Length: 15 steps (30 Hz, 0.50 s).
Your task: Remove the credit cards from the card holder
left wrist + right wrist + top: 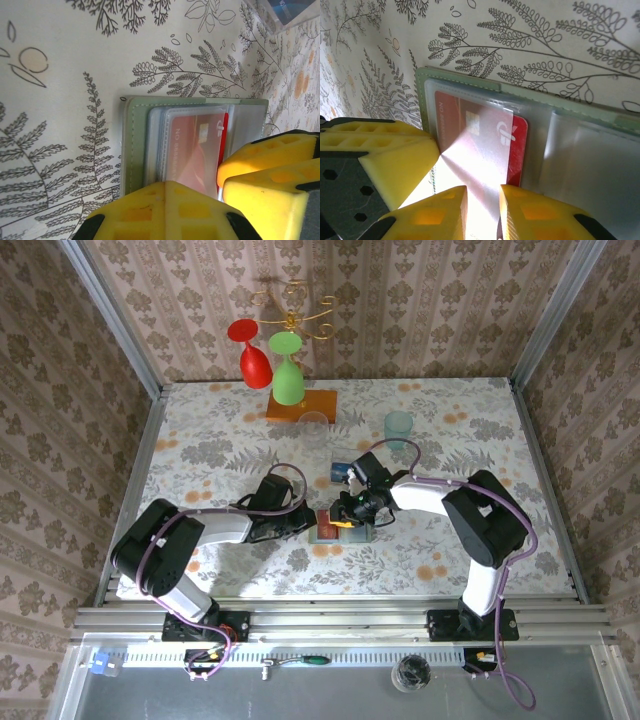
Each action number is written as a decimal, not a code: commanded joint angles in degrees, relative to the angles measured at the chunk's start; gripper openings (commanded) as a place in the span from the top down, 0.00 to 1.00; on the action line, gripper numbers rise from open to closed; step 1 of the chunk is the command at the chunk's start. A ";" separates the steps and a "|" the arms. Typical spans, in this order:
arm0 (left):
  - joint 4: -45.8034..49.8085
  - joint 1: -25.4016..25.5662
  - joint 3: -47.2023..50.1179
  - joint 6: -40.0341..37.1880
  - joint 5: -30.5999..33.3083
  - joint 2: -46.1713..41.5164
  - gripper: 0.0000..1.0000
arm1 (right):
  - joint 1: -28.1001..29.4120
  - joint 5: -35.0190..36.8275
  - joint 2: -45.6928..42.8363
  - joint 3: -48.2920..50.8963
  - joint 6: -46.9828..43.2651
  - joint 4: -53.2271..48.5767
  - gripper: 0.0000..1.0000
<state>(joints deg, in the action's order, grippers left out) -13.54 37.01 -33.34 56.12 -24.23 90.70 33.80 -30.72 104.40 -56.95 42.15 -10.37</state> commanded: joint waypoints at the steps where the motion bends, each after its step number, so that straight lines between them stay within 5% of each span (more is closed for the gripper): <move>1: 1.18 -0.41 1.44 -0.22 0.59 1.34 1.00 | 0.30 2.18 -2.25 -0.37 -1.11 -2.62 0.76; 15: 0.88 -0.38 1.28 -0.17 0.41 0.96 1.00 | 0.30 -0.39 1.52 -0.61 -0.67 -0.83 0.84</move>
<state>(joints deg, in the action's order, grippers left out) -14.02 37.01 -33.08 56.12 -24.25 90.70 33.80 -30.13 104.31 -56.95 41.78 -11.18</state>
